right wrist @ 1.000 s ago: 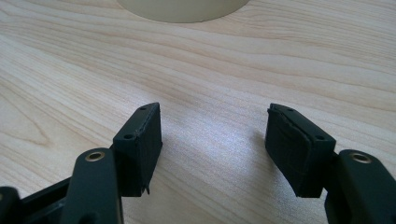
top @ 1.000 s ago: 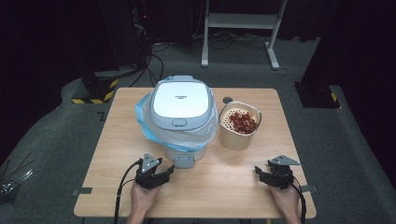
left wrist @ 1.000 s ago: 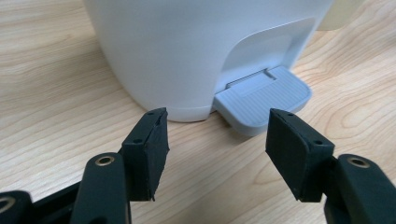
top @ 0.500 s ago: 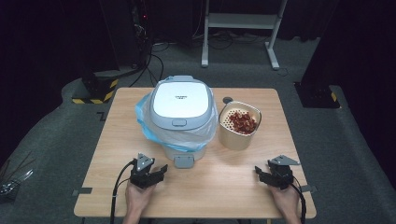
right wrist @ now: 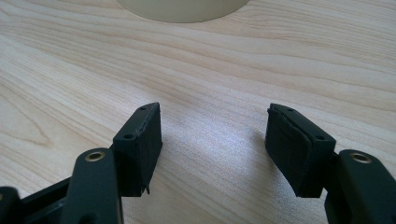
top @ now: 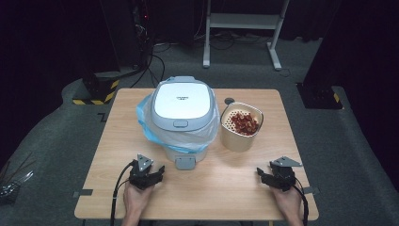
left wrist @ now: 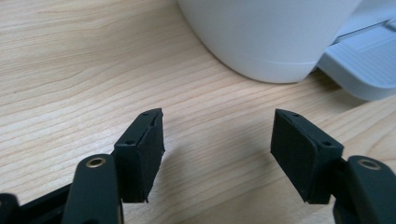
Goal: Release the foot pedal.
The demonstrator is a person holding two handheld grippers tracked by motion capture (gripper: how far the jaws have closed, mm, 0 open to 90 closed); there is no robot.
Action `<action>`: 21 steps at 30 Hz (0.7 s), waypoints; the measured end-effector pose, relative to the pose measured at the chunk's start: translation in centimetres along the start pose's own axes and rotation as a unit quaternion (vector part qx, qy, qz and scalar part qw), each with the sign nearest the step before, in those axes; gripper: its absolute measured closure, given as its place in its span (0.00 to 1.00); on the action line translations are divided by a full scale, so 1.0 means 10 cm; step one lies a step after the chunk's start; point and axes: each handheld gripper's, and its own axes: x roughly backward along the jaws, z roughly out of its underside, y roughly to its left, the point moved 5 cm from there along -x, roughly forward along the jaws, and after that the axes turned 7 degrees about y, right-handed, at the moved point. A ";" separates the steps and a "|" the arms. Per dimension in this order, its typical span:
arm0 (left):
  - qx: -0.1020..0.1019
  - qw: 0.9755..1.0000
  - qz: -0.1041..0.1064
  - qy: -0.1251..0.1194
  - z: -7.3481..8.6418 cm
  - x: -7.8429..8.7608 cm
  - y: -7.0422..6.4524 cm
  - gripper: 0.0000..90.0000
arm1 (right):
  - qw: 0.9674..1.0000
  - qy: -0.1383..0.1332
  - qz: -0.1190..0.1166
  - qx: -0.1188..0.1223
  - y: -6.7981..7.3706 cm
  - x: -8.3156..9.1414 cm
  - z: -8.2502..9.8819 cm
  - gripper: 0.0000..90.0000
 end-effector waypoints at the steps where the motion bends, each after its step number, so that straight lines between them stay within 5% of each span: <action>1: -0.002 1.000 -0.003 0.006 0.01 0.00 0.01 0.38 | 1.000 0.000 0.000 0.000 0.00 0.00 0.00 0.41; 8: 0.018 1.000 0.001 0.013 0.03 -0.02 0.06 0.35 | 1.000 0.000 0.000 0.000 0.00 0.00 0.00 0.41; 21: 0.018 1.000 0.003 0.015 0.03 -0.02 0.05 0.34 | 1.000 0.000 0.001 0.000 0.00 0.00 0.00 0.40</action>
